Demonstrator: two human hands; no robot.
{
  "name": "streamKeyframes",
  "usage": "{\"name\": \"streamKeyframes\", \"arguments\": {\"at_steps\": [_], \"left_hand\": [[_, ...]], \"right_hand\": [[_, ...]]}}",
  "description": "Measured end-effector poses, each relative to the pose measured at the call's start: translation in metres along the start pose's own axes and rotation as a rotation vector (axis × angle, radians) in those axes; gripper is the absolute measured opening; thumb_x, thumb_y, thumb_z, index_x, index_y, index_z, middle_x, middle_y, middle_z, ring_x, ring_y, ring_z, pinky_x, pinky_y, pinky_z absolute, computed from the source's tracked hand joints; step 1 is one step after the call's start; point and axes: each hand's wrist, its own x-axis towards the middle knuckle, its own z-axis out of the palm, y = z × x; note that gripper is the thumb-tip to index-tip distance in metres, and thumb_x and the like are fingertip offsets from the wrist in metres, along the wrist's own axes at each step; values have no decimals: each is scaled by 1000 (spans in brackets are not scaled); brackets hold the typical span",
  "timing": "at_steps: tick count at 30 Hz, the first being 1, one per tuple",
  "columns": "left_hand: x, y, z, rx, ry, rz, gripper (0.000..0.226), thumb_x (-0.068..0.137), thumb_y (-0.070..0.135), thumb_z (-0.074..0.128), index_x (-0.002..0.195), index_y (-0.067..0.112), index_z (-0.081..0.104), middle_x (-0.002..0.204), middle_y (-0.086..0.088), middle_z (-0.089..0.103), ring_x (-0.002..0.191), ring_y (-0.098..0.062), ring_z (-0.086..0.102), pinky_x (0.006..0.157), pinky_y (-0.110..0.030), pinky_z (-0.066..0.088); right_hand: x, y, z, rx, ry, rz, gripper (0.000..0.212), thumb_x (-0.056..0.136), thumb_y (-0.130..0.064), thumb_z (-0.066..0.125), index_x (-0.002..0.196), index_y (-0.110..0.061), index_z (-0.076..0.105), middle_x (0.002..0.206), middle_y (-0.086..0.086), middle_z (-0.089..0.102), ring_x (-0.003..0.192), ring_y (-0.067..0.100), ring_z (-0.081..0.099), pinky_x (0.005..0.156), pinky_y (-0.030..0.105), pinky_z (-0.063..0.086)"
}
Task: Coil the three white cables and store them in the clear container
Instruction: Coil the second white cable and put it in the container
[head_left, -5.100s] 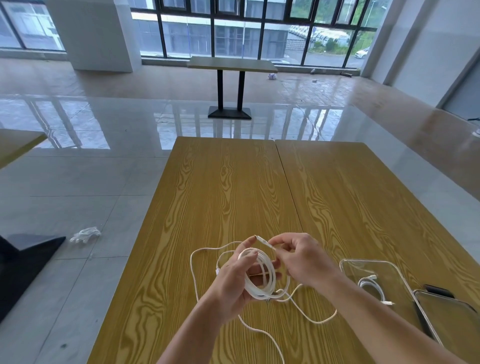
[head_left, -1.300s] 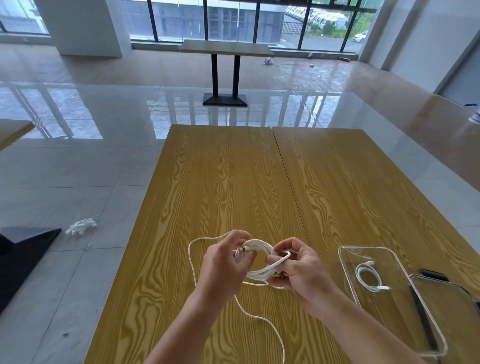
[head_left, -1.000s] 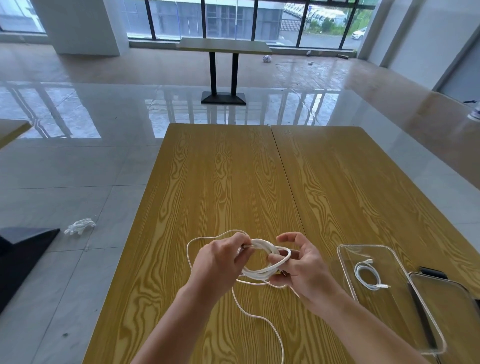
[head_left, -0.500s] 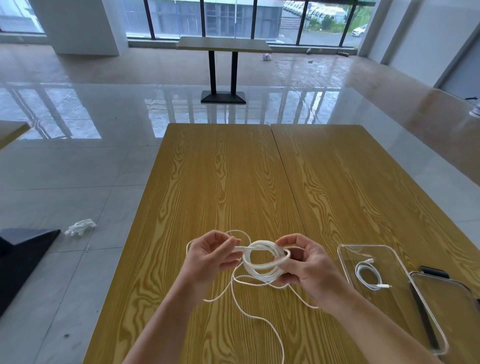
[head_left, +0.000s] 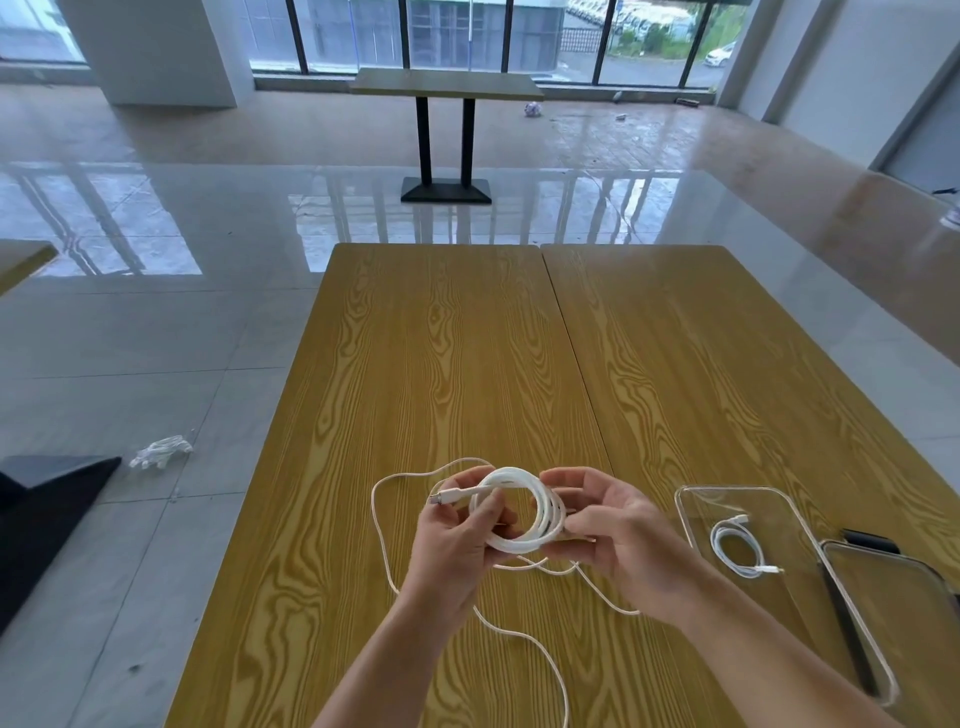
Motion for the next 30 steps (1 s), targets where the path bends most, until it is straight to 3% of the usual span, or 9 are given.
{"name": "streamKeyframes", "arguments": {"at_steps": [3,9,13,17,22,25,28,30], "left_hand": [[-1,2,3,-39,23,27,31,92,4,63,122,4,57,78,-17,65,62,-23,64,58,-32,58],[-3,7,11,-319,-45,1,47,77,12,67,122,7,54,64,-5,56,42,-9,52,49,-23,54],[0,9,15,-415,-16,-21,29,81,15,66,108,9,59,62,-2,50,37,-5,43,38,-17,43],[3,11,13,-412,11,-15,15,82,20,67,95,13,62,65,-1,47,41,-3,38,37,-15,36],[12,22,1,-403,98,-10,13,77,17,68,86,10,61,61,0,49,38,-3,38,33,-14,33],[10,25,1,-371,56,-19,11,79,16,67,86,10,61,62,0,47,39,-3,35,32,-14,30],[6,24,6,-311,-34,-45,9,82,17,65,85,10,62,63,-1,46,41,-3,32,33,-14,29],[3,22,11,-274,-94,-77,9,82,17,65,85,9,62,64,-2,47,40,-3,31,33,-14,27]], "right_hand": [[1,0,0,-21,32,32,30,91,-5,66,120,0,60,98,16,74,86,24,72,70,32,59],[-2,-3,3,99,53,55,33,81,10,69,111,4,59,88,16,73,72,24,73,59,26,58],[-6,-3,3,123,12,63,36,70,7,74,103,2,62,84,16,73,68,23,72,58,25,59],[-8,-2,0,117,10,57,34,66,9,76,97,1,66,83,18,70,66,24,70,58,28,60],[-12,-2,-14,-8,65,12,27,76,17,69,96,-1,63,73,14,64,60,22,63,53,29,57],[-11,-4,-17,-128,94,-2,23,84,13,67,101,-1,64,78,13,64,64,21,62,61,33,57],[-7,-5,-12,-279,113,-24,12,92,-7,67,104,-9,68,90,10,70,78,20,67,78,40,57],[-5,-8,-5,-301,55,-11,16,95,-19,63,110,-12,66,101,8,75,92,22,70,85,41,58]]}}
